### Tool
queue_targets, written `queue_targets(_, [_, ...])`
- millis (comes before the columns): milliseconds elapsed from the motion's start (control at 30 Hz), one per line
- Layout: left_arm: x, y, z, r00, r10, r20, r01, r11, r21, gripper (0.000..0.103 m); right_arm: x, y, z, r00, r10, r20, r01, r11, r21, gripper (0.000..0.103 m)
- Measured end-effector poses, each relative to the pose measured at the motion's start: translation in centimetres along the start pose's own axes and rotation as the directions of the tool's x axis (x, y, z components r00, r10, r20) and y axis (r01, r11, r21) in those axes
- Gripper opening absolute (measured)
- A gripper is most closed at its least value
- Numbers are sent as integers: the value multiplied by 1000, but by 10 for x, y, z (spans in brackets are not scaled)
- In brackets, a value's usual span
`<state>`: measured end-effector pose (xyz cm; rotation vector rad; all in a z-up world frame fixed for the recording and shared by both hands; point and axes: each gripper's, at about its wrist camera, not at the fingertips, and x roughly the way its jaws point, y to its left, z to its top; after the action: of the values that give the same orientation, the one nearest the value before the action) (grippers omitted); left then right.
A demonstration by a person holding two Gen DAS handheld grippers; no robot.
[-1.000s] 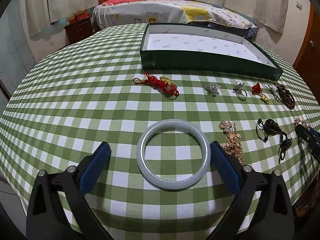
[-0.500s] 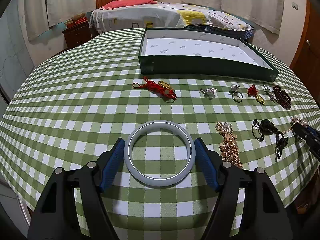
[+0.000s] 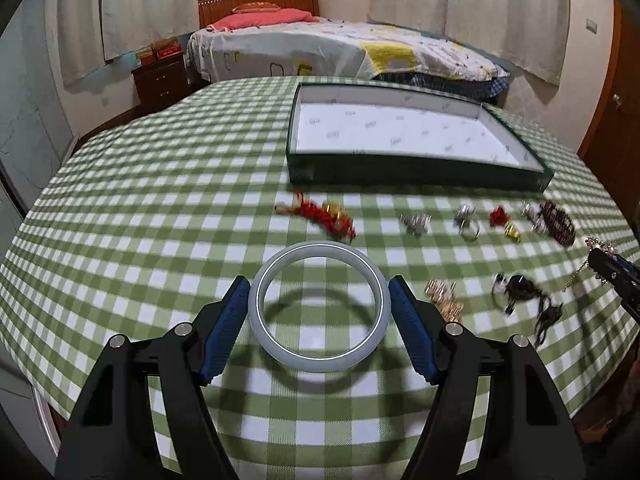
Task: Organize jewelry
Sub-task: 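Carry the bangle and brooch into the green box and open both tools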
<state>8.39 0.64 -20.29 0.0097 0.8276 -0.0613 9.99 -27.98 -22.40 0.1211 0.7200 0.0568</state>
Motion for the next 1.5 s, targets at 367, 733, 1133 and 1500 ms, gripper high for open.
queue_targets(367, [-3, -15, 66, 993, -48, 107, 46, 999, 26, 69, 1, 10, 64, 992, 21, 126, -16, 999, -40, 25])
queue_targets(733, [43, -43, 143, 977, -86, 193, 79, 996, 44, 69, 50, 10, 134, 980, 25, 196, -16, 999, -47, 25])
queue_targets(1133, [131, -44, 127, 998, -62, -9, 63, 997, 47, 69, 133, -1, 114, 1000, 0, -26, -1, 999, -34, 25])
queue_targets(1500, [151, -38, 120, 995, -46, -91, 50, 998, 44, 69, 151, -2, 108, 994, -21, -108, 15, 999, -51, 25])
